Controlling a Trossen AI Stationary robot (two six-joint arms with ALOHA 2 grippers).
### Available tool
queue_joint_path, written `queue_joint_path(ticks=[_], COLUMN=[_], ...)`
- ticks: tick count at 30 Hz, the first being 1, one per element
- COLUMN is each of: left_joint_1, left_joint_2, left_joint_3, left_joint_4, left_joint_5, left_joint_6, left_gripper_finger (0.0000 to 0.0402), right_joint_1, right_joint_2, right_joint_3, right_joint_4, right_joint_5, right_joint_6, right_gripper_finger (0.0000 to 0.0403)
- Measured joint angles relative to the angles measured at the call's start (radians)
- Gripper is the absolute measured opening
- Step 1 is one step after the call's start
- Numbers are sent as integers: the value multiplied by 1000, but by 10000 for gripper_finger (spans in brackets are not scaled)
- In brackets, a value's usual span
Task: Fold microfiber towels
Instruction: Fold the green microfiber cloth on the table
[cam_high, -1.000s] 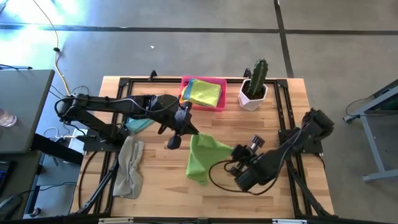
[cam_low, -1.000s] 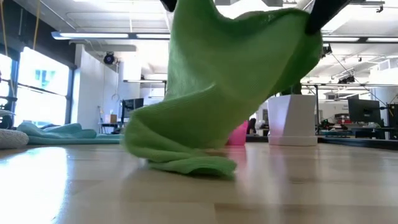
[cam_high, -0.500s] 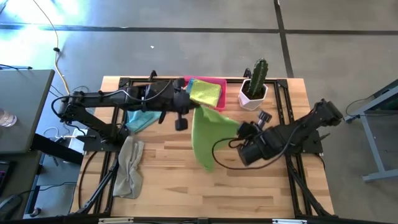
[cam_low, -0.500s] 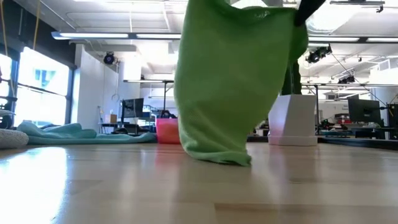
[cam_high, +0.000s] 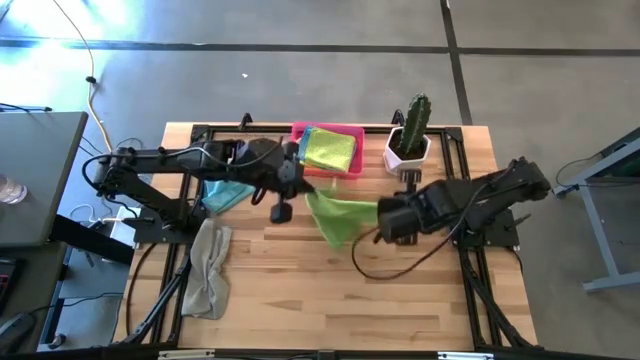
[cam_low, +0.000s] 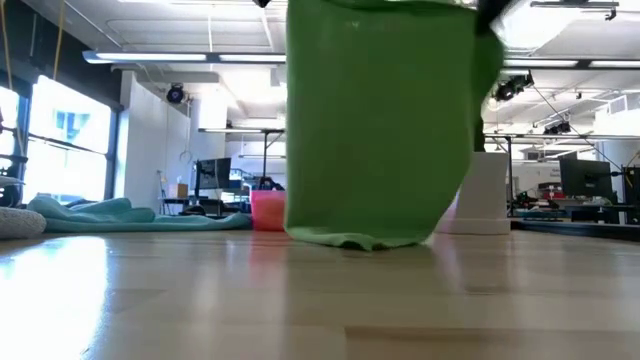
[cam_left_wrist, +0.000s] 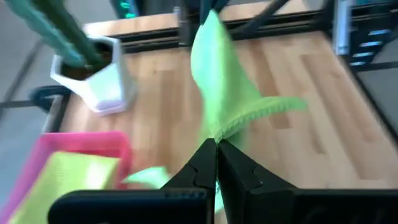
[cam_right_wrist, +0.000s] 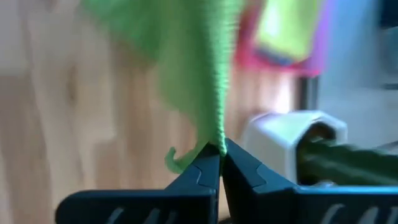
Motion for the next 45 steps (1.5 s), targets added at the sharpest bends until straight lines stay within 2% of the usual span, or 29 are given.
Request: queue_joint_path(ticks=[4, 9, 13, 18, 20, 22, 25, 28, 30, 33, 38, 45], left_joint_1=[2, 5, 26, 59, 63, 63, 44, -31, -92, -170, -274, -365], left_joint_2=[0, 6, 6, 5, 5, 5, 5, 29, 44, 52, 86, 151], left_joint_3=[0, 0, 0, 0, 0, 0, -50, -188, -277, -380, -477, -480], left_joint_4=[68, 192, 301, 367, 314, 180, 0, 6, 59, 181, 321, 380], left_joint_5=[-186, -377, -430, -479, -488, -453, -278, -136, -115, -124, -152, -188], left_joint_6=[11, 63, 71, 66, 19, -82, -242, -297, -322, -340, -400, -464], left_gripper_finger=[1, 1, 1, 1, 1, 1, 1, 1, 1, 1, 1, 0], right_joint_1=[-22, -62, -115, -191, -206, -210, -203, -172, -146, -99, 1, 98], right_joint_2=[-1, -1, 0, 0, 3, 14, 39, 76, 102, 121, 128, 127], right_joint_3=[113, 217, 266, 285, 285, 285, 255, 157, 70, -75, -277, -359], right_joint_4=[0, 1, 0, -1, -1, -1, 1, 2, 9, 72, 347, 537], right_joint_5=[106, 177, 263, 328, 278, 159, -75, -259, -329, -374, -391, -386], right_joint_6=[-45, -244, -370, -377, -338, -275, -165, -104, -72, -15, 36, 128], right_gripper_finger=[0, 0, 0, 0, 0, 0, 0, 0, 0, 0, 0, 0])
